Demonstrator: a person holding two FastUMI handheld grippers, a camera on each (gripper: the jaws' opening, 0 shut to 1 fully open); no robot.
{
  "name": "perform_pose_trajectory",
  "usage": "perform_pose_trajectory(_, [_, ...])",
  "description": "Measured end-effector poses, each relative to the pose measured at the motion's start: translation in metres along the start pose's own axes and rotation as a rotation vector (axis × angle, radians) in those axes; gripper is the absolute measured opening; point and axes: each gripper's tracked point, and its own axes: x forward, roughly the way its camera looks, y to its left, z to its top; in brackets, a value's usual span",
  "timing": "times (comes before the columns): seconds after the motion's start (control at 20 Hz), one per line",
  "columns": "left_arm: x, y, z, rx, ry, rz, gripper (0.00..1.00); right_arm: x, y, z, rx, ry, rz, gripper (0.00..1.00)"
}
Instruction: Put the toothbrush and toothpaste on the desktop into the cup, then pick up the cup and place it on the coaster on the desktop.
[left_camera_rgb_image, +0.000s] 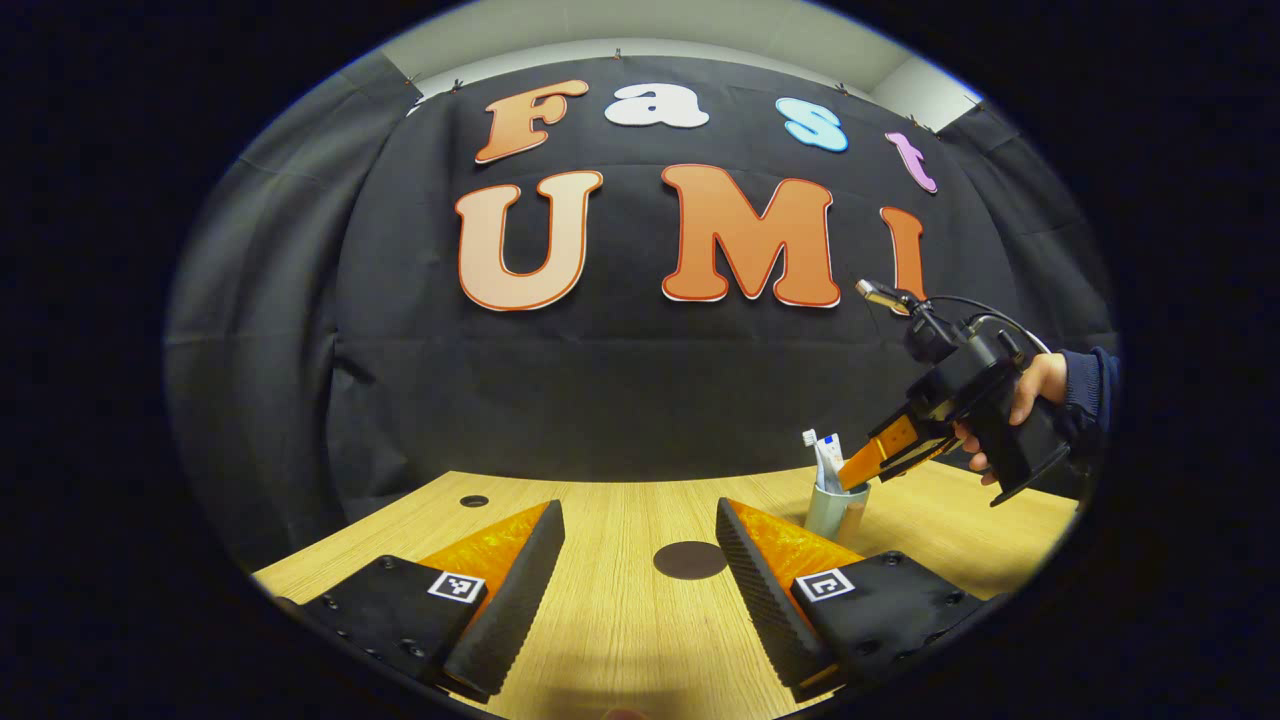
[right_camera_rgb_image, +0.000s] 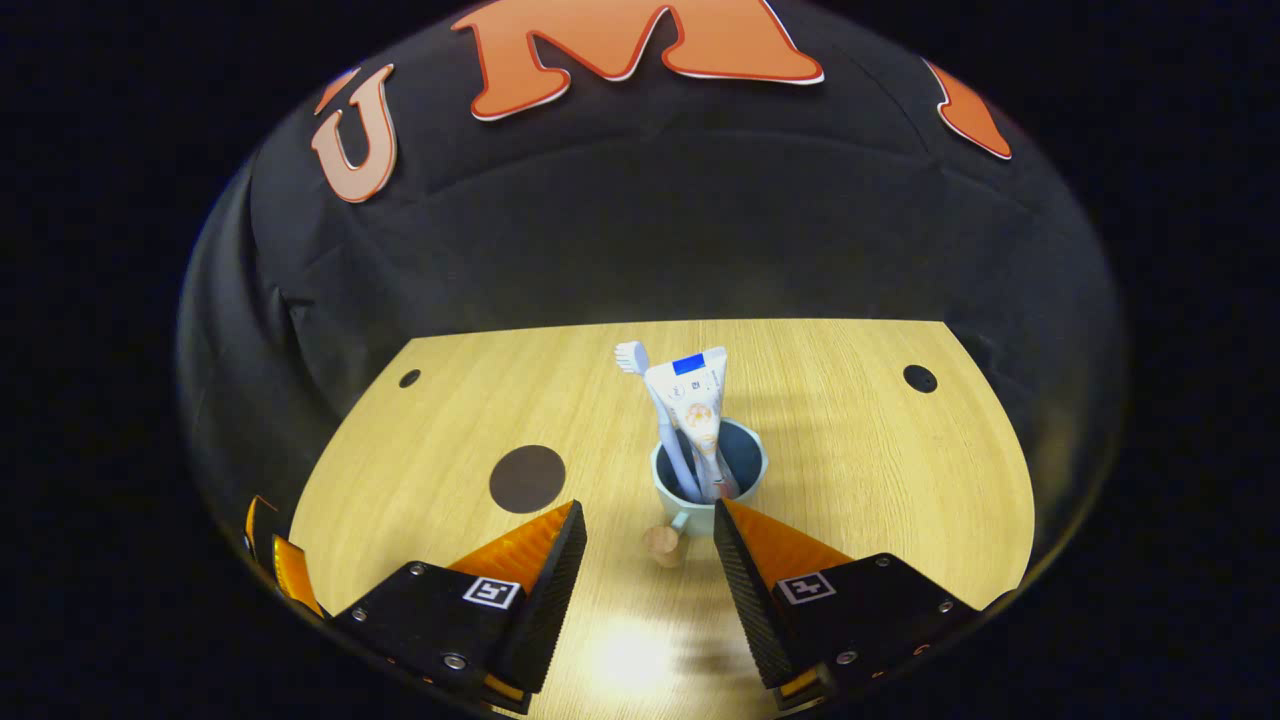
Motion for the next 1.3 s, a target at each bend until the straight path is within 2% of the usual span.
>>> perform_pose_trajectory(0.2, [-0.011,0.012,-0.003,0.006,-0.02,0.035,0.97,0.016,0.0,-0.013,0.073,0.09,-0.027,0.78])
perform_pose_trajectory(0.3, [-0.015,0.013,-0.01,-0.001,-0.029,0.027,0.97,0.029,-0.003,-0.017,0.083,0.115,-0.059,0.77])
perform_pose_trajectory(0.35, [-0.018,0.013,-0.01,0.0,-0.033,0.024,0.97,0.032,-0.005,-0.018,0.08,0.13,-0.082,0.68])
perform_pose_trajectory(0.4, [-0.019,0.012,-0.011,0.007,-0.037,0.02,0.97,0.032,-0.009,-0.017,0.074,0.129,-0.111,0.67])
perform_pose_trajectory(0.45, [-0.021,0.011,-0.012,0.012,-0.039,0.018,0.97,0.032,-0.011,-0.017,0.068,0.136,-0.127,0.75])
perform_pose_trajectory(0.7, [-0.026,0.012,-0.029,-0.022,-0.013,0.008,0.97,0.033,-0.011,-0.026,0.058,0.208,-0.155,0.69])
perform_pose_trajectory(0.95, [-0.027,0.015,-0.038,-0.045,0.003,0.009,0.97,0.037,-0.019,-0.024,0.102,0.265,-0.212,0.62])
perform_pose_trajectory(1.0, [-0.028,0.017,-0.04,-0.046,0.003,0.013,0.97,0.04,-0.022,-0.026,0.113,0.266,-0.225,0.66])
perform_pose_trajectory(1.05, [-0.028,0.019,-0.042,-0.05,0.009,0.014,0.97,0.04,-0.026,-0.029,0.125,0.27,-0.241,0.59])
perform_pose_trajectory(1.15, [-0.029,0.019,-0.046,-0.066,0.021,0.011,0.97,0.045,-0.032,-0.032,0.136,0.28,-0.265,0.55])
perform_pose_trajectory(1.3, [-0.03,0.018,-0.049,-0.079,0.033,0.005,0.97,0.045,-0.035,-0.03,0.156,0.276,-0.262,0.49])
